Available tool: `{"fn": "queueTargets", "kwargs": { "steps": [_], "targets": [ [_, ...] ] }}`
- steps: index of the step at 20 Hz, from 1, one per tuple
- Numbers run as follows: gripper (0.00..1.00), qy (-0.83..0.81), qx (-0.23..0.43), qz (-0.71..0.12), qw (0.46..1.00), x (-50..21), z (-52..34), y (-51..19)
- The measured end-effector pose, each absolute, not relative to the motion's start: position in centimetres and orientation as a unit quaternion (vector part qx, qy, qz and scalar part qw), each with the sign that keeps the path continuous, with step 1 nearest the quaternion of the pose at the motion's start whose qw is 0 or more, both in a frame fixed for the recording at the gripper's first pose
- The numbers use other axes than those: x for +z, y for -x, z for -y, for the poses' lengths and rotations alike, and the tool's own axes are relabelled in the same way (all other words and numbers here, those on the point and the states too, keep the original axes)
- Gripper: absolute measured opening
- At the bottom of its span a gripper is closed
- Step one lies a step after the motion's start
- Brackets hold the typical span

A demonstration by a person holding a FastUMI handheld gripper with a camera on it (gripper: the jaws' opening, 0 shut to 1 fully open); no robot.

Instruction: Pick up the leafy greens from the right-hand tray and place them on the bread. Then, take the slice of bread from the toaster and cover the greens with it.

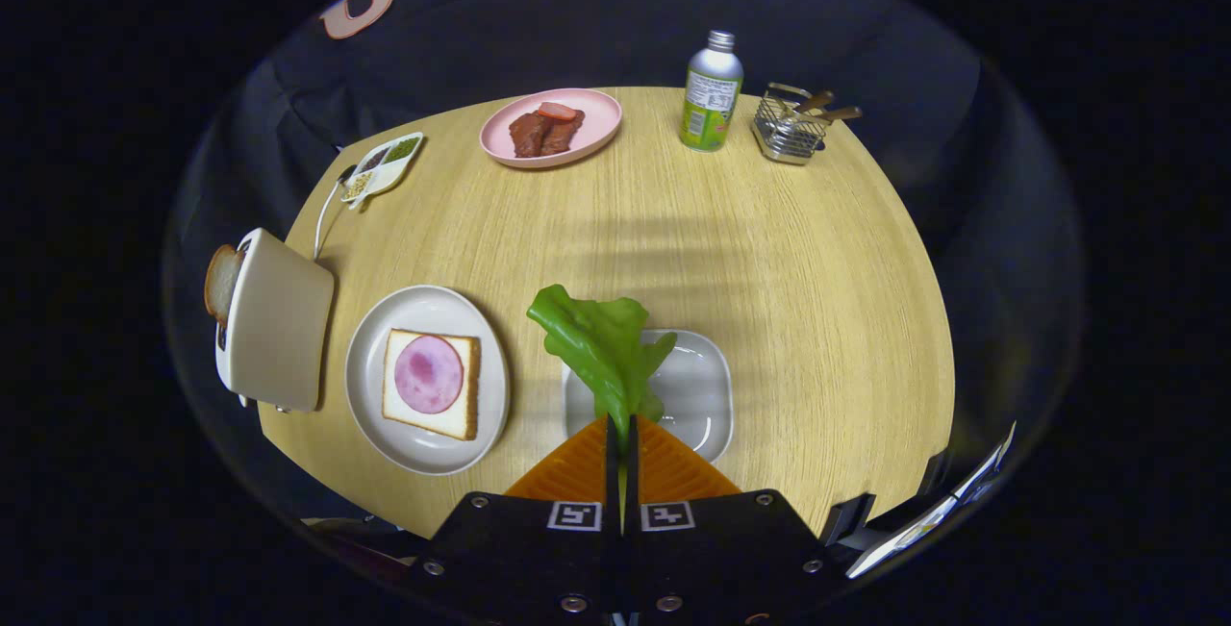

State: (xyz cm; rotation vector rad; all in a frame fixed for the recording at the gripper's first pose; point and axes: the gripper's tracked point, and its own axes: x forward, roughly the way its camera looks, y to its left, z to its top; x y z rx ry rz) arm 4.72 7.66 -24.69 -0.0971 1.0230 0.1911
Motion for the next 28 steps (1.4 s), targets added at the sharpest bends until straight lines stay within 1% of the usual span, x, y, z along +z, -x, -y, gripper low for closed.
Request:
{"fn": "queueTargets", "kwargs": {
  "steps": [8,13,25,27,28],
  "targets": [
    [0.01,0.061,0.134,-0.479,0.865,-23.7,-16.3,-3.8],
    [0.01,0.079,0.149,-0.491,0.855,-25.2,-20.4,-3.8],
    [0.03,0.085,0.155,-0.527,0.832,-30.1,-24.5,-3.1],
    [0.04,0.084,0.153,-0.531,0.829,-30.5,-24.7,-3.0],
    [0.08,0.084,0.149,-0.534,0.828,-30.7,-24.7,-2.9]
  ]
}}
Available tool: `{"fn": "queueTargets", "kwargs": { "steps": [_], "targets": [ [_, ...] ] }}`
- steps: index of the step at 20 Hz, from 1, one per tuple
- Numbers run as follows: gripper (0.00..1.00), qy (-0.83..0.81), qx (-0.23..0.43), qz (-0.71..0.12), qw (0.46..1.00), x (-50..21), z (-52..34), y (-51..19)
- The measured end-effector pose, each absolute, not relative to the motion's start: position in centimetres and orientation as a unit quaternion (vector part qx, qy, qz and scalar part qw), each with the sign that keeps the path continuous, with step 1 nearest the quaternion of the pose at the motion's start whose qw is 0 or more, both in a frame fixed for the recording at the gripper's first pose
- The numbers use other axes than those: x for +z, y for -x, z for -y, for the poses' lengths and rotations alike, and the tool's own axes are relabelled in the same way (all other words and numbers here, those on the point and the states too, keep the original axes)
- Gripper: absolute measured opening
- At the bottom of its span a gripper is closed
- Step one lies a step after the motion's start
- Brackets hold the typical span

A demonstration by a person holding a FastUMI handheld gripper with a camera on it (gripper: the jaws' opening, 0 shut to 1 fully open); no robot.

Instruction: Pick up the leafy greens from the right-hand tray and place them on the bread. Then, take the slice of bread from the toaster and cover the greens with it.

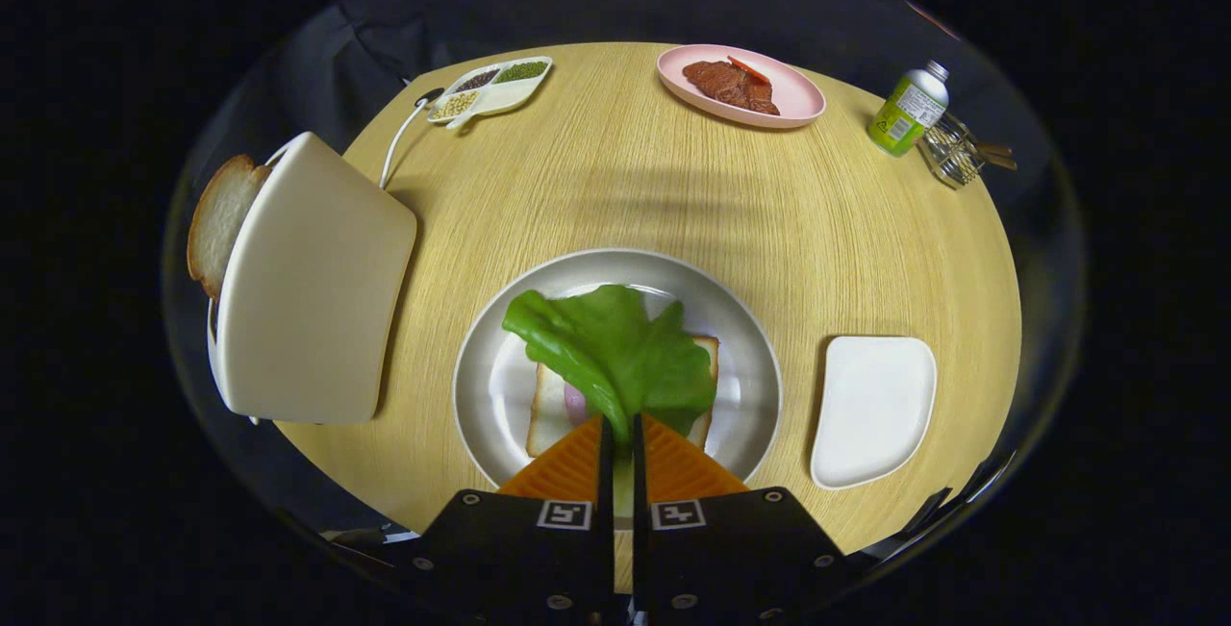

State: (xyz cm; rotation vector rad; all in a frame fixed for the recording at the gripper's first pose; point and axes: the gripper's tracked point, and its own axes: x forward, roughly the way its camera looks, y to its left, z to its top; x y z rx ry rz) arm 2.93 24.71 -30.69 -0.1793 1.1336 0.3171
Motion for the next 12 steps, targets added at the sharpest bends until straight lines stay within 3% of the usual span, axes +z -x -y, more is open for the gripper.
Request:
{"fn": "queueTargets", "kwargs": {
  "steps": [5,6,11,12],
  "targets": [
    [0.17,0.075,0.134,-0.539,0.828,-31.0,-24.6,-3.0],
    [0.23,0.074,0.130,-0.539,0.829,-30.9,-24.6,-3.1],
    [0.75,0.062,0.111,-0.532,0.837,-30.0,-24.2,-3.4],
    [0.90,0.061,0.107,-0.529,0.839,-29.6,-24.1,-3.3]
  ]
}}
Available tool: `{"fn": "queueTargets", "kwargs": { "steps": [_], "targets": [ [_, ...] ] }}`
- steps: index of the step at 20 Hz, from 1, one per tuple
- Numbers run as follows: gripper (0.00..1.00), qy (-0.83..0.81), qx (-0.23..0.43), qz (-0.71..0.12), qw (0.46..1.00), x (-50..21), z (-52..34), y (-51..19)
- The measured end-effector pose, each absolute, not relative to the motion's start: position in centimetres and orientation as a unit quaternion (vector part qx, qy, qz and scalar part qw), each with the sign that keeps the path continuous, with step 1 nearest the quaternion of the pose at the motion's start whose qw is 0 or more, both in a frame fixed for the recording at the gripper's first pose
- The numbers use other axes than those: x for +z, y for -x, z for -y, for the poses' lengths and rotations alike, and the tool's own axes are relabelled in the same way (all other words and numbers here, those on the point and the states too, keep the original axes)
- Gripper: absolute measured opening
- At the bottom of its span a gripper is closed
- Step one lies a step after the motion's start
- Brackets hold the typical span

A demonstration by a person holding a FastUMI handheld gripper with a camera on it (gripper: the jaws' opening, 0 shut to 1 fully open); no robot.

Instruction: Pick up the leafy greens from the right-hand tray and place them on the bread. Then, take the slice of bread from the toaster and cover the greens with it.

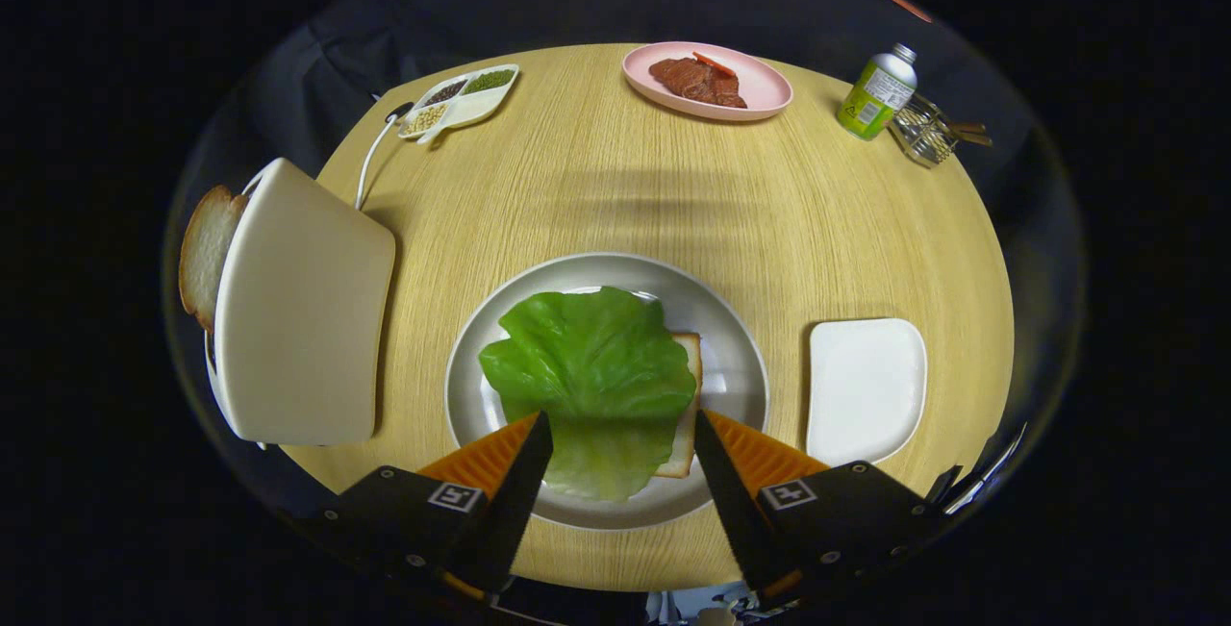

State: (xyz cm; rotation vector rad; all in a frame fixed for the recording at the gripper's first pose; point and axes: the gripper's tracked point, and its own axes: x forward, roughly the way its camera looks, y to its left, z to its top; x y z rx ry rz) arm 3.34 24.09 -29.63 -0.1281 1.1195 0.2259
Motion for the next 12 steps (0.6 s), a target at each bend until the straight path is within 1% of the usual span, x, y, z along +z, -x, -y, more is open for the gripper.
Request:
{"fn": "queueTargets", "kwargs": {
  "steps": [2,7,12],
  "targets": [
    [0.99,0.054,0.101,-0.526,0.843,-28.5,-24.3,-3.3],
    [0.99,0.052,0.103,-0.512,0.851,-24.2,-25.9,-3.0],
    [0.99,0.056,0.114,-0.483,0.866,-18.0,-28.8,-3.6]
  ]
}}
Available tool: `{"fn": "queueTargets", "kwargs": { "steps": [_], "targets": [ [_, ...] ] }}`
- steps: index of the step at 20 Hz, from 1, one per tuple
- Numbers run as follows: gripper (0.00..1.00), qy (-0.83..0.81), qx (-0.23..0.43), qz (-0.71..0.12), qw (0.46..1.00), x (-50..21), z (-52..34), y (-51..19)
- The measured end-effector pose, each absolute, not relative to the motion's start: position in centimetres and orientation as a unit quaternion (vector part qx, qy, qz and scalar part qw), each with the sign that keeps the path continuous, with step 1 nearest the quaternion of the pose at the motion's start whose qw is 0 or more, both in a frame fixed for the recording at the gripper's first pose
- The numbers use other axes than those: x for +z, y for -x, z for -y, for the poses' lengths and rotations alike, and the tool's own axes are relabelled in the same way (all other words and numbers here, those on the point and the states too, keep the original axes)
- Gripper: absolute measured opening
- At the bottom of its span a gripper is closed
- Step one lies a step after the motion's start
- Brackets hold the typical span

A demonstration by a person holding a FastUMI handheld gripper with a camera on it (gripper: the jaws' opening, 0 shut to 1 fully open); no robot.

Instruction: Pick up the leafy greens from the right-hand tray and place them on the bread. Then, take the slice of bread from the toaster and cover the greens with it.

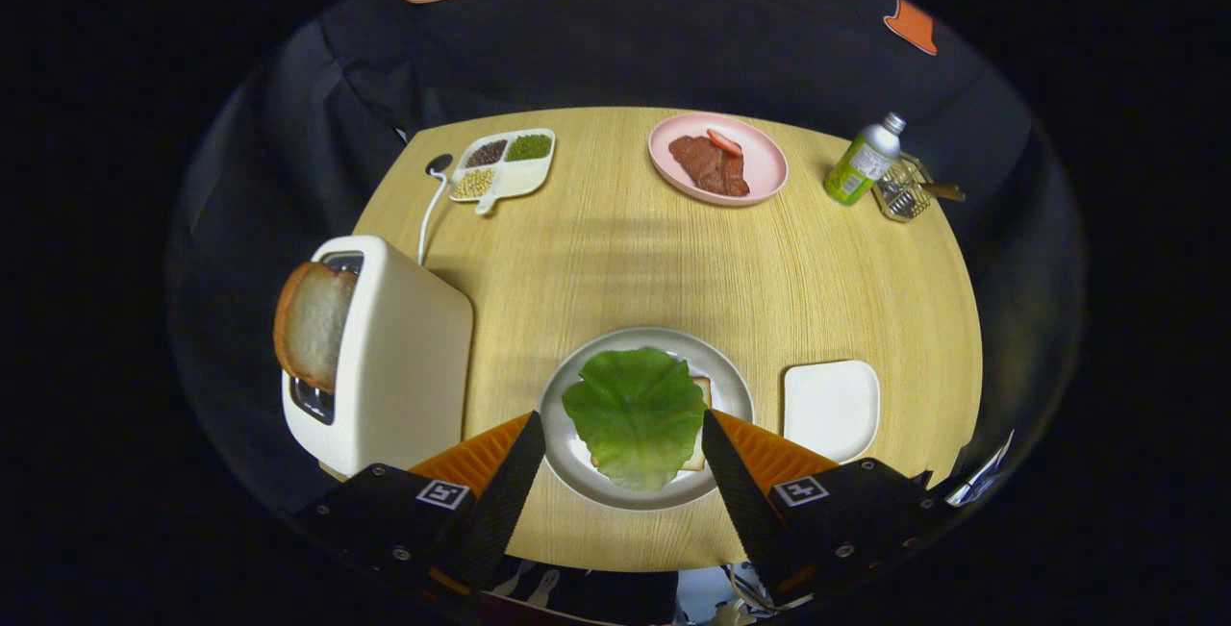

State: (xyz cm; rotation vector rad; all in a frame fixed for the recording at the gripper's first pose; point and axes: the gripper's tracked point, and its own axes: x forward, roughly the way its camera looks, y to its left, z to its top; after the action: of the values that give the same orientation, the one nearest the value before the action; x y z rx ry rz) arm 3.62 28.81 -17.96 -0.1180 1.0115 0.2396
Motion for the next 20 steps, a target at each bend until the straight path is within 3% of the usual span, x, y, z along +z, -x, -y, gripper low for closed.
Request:
{"fn": "queueTargets", "kwargs": {
  "steps": [8,20],
  "targets": [
    [0.99,0.034,0.167,-0.447,0.878,-10.8,-37.7,-4.1],
    [0.94,0.013,0.207,-0.479,0.853,-12.6,-47.4,-3.5]
  ]
}}
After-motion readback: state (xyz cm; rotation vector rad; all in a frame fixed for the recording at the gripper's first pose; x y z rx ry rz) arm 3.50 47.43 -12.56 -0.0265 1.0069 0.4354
